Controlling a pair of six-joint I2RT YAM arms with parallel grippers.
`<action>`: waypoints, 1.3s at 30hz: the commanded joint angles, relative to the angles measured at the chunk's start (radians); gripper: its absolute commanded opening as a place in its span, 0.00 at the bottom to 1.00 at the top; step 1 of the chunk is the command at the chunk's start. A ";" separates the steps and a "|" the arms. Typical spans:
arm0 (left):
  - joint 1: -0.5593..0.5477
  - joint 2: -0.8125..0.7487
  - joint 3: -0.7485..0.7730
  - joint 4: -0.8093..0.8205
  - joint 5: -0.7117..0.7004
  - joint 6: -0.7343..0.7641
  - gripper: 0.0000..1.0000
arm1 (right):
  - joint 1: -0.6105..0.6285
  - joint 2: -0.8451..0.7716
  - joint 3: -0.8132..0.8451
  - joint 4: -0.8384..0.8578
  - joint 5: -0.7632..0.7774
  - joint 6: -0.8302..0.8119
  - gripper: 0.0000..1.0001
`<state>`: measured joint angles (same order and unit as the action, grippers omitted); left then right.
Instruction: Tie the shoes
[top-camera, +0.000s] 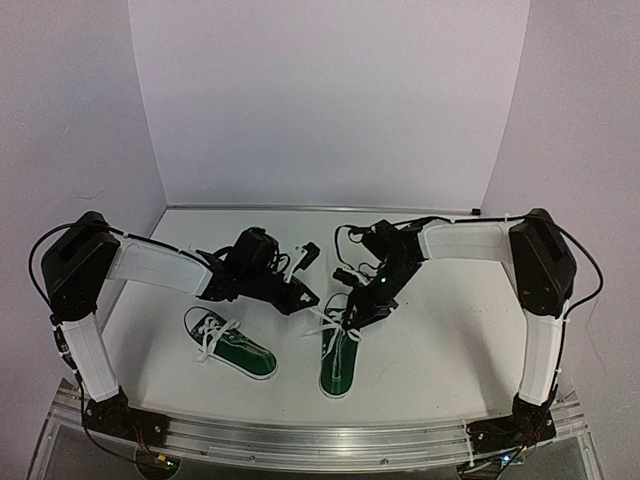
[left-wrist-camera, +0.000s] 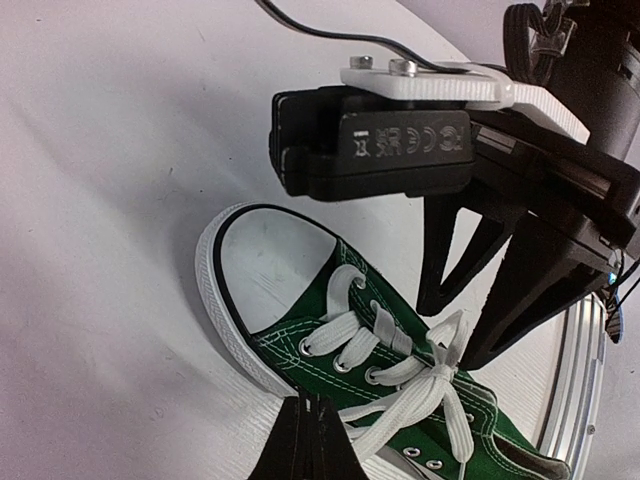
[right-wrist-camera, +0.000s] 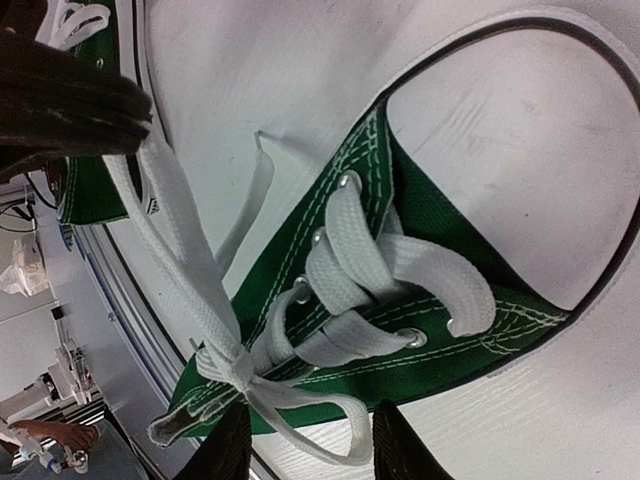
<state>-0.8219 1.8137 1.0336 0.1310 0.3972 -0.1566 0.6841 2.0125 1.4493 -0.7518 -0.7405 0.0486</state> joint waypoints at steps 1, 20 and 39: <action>-0.001 -0.008 0.010 0.024 -0.003 0.005 0.00 | 0.010 -0.001 -0.023 0.000 -0.030 -0.014 0.32; 0.006 -0.035 -0.023 0.018 -0.042 0.002 0.00 | 0.010 -0.100 -0.145 -0.003 0.009 0.002 0.00; 0.017 -0.049 -0.042 -0.011 -0.077 0.019 0.00 | 0.006 -0.162 -0.236 -0.007 0.059 0.019 0.00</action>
<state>-0.8211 1.8133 1.0055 0.1294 0.3628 -0.1553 0.6899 1.8899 1.2374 -0.7172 -0.7265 0.0581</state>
